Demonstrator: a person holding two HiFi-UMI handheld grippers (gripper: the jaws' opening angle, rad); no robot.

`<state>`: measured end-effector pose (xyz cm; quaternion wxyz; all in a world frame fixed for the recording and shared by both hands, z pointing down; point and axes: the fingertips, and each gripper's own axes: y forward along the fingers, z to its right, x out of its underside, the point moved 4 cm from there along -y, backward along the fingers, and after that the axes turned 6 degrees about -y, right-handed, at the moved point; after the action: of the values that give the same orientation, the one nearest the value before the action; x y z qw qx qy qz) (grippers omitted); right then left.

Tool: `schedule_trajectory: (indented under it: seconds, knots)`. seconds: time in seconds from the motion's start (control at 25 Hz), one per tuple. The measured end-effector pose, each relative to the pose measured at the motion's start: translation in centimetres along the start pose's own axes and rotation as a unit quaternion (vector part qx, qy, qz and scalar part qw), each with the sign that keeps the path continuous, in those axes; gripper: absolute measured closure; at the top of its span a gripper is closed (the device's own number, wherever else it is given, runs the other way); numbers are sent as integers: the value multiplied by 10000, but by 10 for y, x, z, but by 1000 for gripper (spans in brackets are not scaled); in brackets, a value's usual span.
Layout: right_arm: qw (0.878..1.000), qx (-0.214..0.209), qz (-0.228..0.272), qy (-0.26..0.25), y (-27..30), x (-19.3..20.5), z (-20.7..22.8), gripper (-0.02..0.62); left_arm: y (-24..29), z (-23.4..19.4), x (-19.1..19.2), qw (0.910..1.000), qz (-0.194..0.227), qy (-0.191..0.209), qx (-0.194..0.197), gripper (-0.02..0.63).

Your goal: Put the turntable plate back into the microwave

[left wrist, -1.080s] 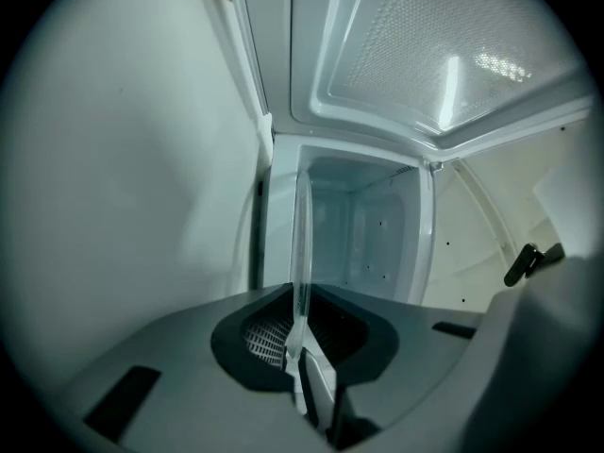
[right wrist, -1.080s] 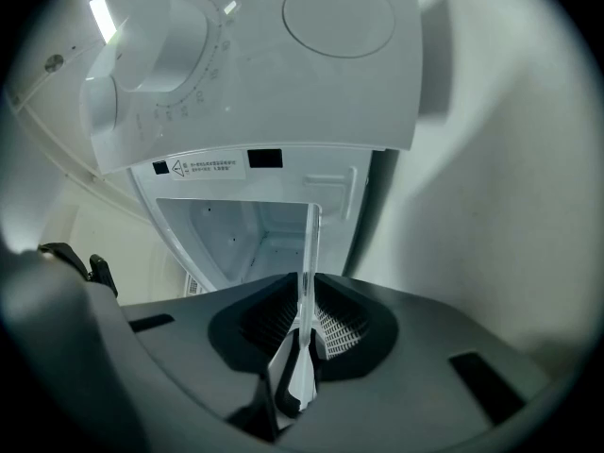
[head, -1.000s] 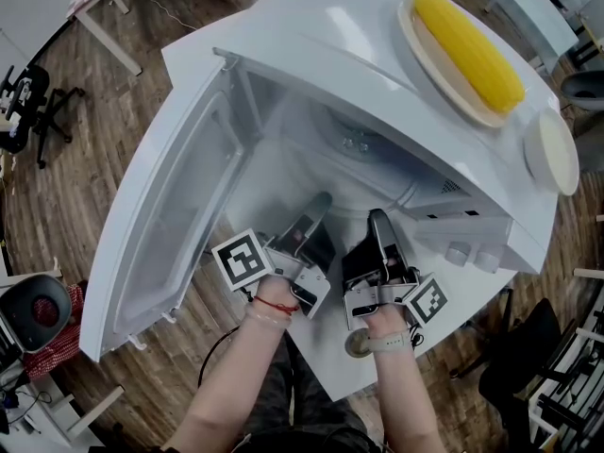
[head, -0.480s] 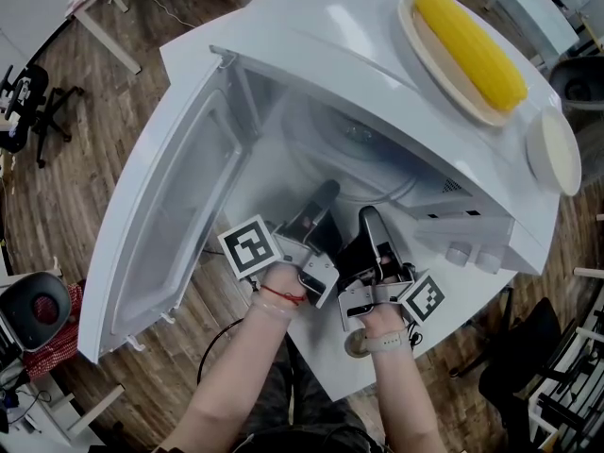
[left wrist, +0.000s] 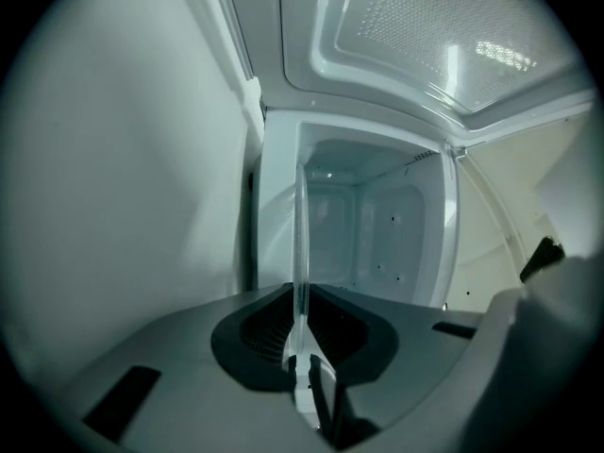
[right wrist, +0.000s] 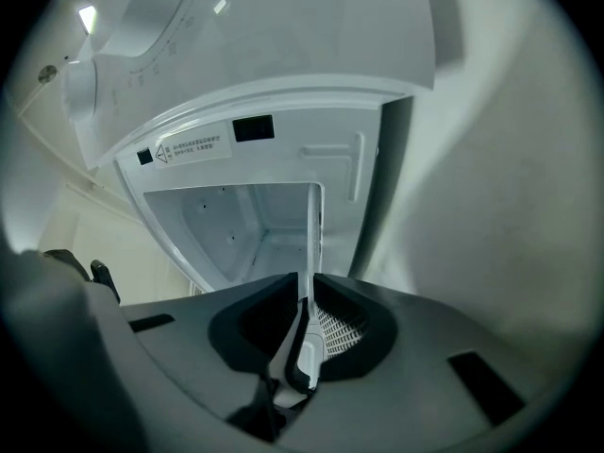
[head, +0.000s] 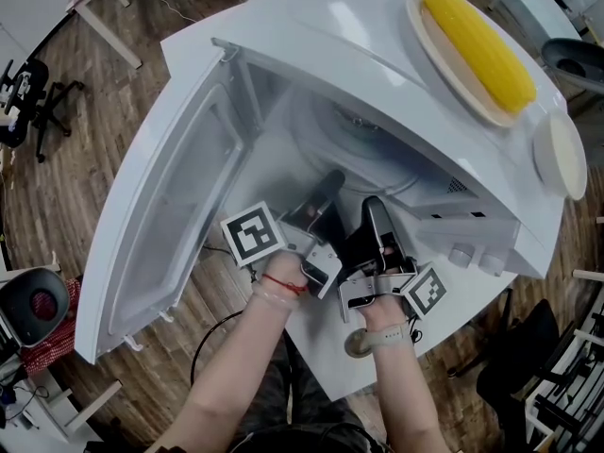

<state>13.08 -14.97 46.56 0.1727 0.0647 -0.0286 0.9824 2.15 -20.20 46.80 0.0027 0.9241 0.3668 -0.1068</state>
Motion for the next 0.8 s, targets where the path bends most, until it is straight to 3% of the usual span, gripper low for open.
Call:
schedule_trajectory:
  seconds: [0.8]
  knots:
    - [9990, 104, 309, 304, 10, -9, 4, 549, -4, 2, -5, 9998, -78, -19, 182, 569]
